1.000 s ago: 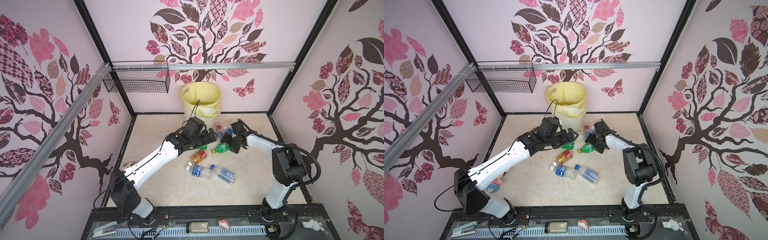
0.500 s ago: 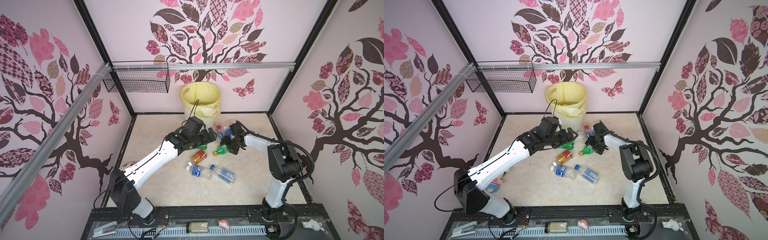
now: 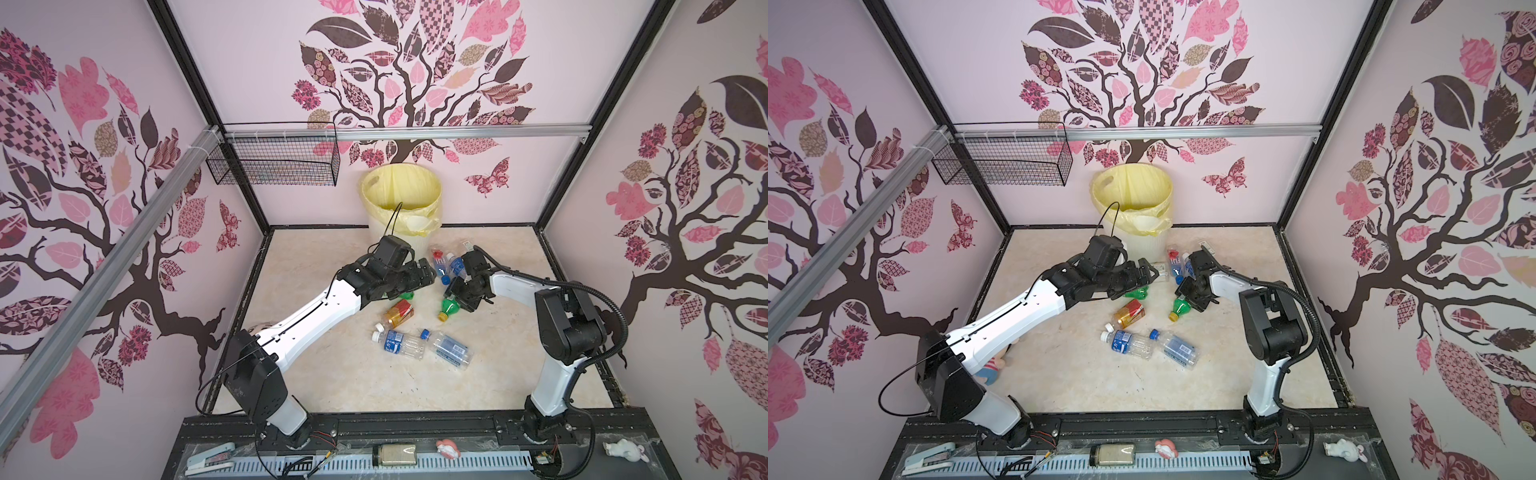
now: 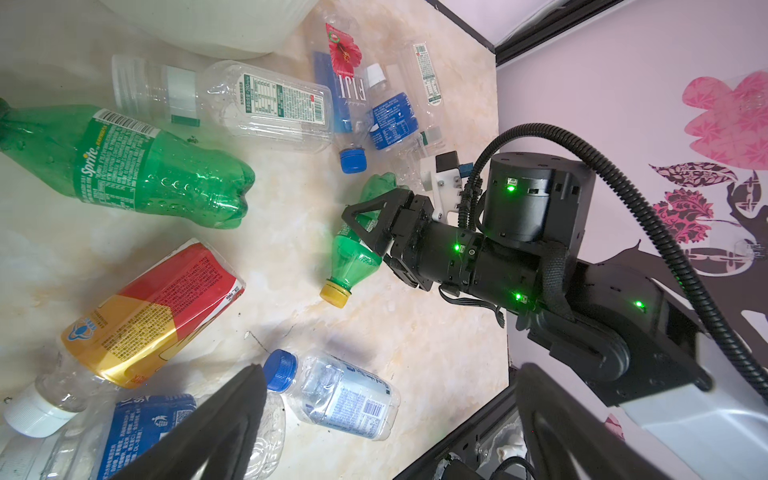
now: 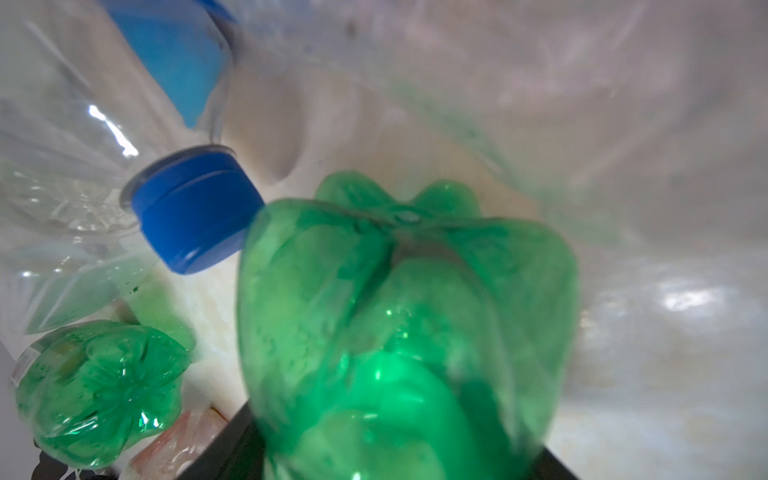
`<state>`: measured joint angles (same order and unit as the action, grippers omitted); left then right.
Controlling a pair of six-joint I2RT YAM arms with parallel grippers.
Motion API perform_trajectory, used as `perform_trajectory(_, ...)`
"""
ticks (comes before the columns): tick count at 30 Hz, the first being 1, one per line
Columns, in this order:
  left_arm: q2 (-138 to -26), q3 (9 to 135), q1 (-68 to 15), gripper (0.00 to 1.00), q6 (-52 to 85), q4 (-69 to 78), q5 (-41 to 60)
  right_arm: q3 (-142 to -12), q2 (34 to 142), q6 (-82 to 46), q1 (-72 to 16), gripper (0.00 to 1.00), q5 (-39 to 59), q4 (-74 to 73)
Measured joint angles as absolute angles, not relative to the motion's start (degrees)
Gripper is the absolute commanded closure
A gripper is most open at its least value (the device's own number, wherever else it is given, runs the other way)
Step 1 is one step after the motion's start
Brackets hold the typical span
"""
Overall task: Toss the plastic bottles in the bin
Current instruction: 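Close right gripper on the large green bottle while left gripper grasps small green bottle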
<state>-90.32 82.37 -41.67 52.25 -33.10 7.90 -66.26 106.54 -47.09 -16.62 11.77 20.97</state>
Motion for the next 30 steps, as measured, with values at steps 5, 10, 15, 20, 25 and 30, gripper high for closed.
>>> perform_trajectory(5,-90.9,82.4,-41.7,0.03,52.3,-33.1,8.0,-65.7,105.8,-46.2,-16.5,0.36,11.7,21.6)
perform_trajectory(10,-90.9,82.4,-41.7,0.03,52.3,-33.1,8.1,-65.6,103.9,-44.7,-16.4,0.36,11.7,23.4)
perform_trajectory(15,-91.0,82.4,-41.7,0.03,52.1,-33.1,8.8,-67.7,100.2,-43.3,-16.4,0.36,11.8,26.6)
perform_trajectory(20,-91.8,82.5,-42.0,0.03,51.1,-33.1,10.2,-73.3,97.6,-43.5,-16.3,0.37,13.6,29.2)
perform_trajectory(25,-92.9,82.5,-42.5,0.06,51.0,-32.9,11.9,-77.4,95.8,-44.4,-16.3,0.37,16.2,31.0)
perform_trajectory(30,-94.7,83.7,-42.7,0.11,50.7,-32.7,13.3,-79.5,95.8,-45.5,-16.3,0.37,18.4,32.3)
